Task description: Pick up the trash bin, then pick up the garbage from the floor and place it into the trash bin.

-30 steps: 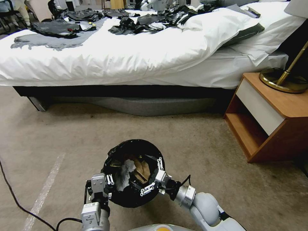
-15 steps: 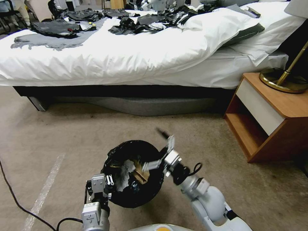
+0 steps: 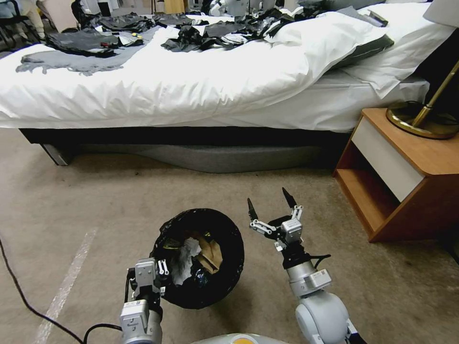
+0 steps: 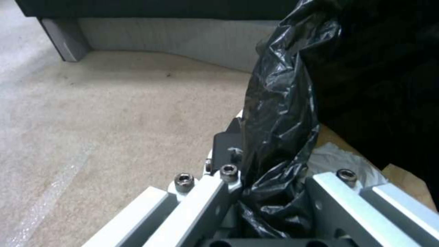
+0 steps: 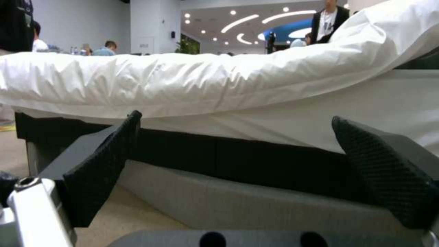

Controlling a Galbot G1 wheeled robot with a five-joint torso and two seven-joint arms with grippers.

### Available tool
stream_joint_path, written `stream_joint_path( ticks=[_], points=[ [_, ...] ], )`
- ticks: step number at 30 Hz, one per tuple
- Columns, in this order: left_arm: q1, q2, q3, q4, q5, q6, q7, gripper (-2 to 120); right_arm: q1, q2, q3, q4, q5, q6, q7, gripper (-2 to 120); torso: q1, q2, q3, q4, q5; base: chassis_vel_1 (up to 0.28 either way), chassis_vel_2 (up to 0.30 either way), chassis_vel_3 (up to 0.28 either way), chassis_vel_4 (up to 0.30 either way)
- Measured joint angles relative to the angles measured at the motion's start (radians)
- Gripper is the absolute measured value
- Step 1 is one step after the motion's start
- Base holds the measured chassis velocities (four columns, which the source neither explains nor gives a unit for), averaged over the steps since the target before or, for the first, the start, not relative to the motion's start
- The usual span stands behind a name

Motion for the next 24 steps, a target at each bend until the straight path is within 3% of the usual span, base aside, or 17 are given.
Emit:
stream_joint_path(
  ticks=[8, 24],
  points=[
    [0.001, 0.0, -0.008, -0.006, -0.016, -0.001, 0.003, 1, -0.032, 0.011, 0.065, -0.033, 0.003, 0.026, 0.003, 100, 0.0, 0.0, 0.0, 0.0003, 0.0, 0.0, 0.0, 0.0, 0.0],
    [0.001, 0.0, -0.01, -0.02, -0.017, 0.002, 0.004, 1, -0.032, 0.007, 0.084, -0.042, 0.015, 0.043, -0.011, 100, 0.0, 0.0, 0.0, 0.0002, -0.0001, 0.054, 0.057, 0.055, 0.056]
  ],
)
